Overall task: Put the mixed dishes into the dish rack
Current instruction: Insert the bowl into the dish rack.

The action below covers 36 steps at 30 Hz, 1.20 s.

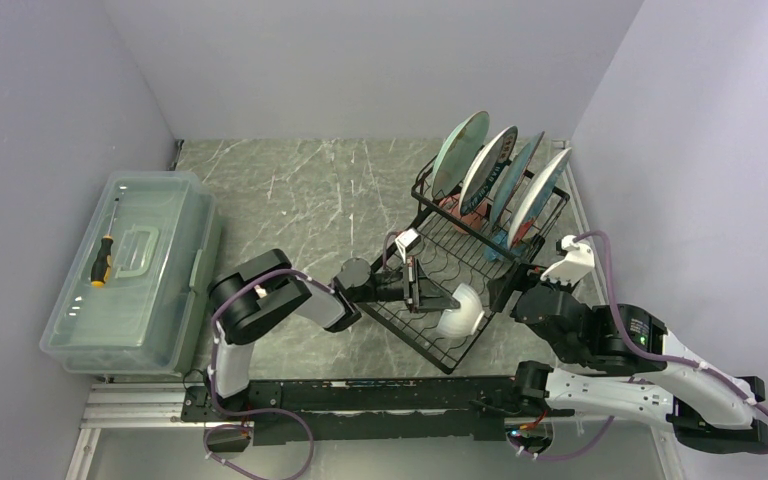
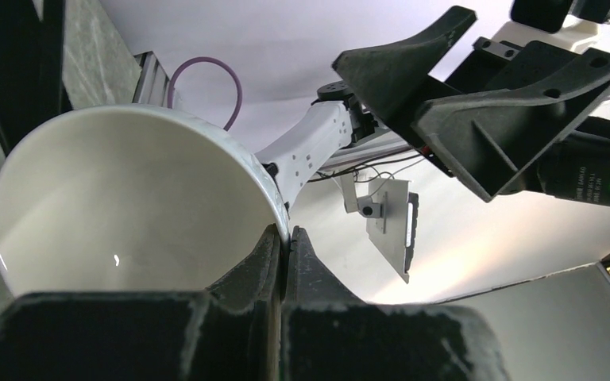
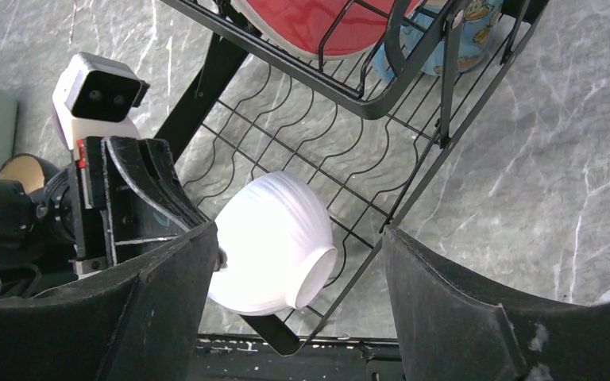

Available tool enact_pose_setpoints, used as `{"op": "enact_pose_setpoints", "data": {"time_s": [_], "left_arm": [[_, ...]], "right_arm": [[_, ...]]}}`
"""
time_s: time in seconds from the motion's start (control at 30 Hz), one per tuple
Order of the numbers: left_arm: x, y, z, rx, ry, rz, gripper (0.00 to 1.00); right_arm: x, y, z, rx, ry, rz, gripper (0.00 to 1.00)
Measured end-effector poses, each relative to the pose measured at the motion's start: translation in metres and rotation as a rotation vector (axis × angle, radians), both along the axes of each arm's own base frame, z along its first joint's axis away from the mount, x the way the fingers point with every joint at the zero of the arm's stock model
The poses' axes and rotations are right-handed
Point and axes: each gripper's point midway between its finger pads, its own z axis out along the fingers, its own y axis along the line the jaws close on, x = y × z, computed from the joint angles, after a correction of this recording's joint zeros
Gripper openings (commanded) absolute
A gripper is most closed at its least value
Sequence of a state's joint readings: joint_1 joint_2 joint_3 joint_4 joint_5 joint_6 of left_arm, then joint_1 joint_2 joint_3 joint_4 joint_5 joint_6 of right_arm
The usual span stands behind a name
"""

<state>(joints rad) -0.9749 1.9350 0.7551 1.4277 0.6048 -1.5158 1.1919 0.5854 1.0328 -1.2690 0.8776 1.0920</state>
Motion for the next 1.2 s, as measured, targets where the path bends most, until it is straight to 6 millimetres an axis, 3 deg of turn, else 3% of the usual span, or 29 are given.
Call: {"op": "enact_pose_setpoints", "data": {"time_s": [0.5,1.2], "left_arm": [[0.002,-0.002,-0.041,0.082,0.072,0.001,0.00],[0.009,0.003,-0.047,0.077,0.080,0.010,0.00]], "right_arm": [[0.000,-0.001,-0.003,0.005,-0.001,-0.001,0.79],[-0.001,-0.003,-0.008,0.012,0.002,-0.006,0.79]]}}
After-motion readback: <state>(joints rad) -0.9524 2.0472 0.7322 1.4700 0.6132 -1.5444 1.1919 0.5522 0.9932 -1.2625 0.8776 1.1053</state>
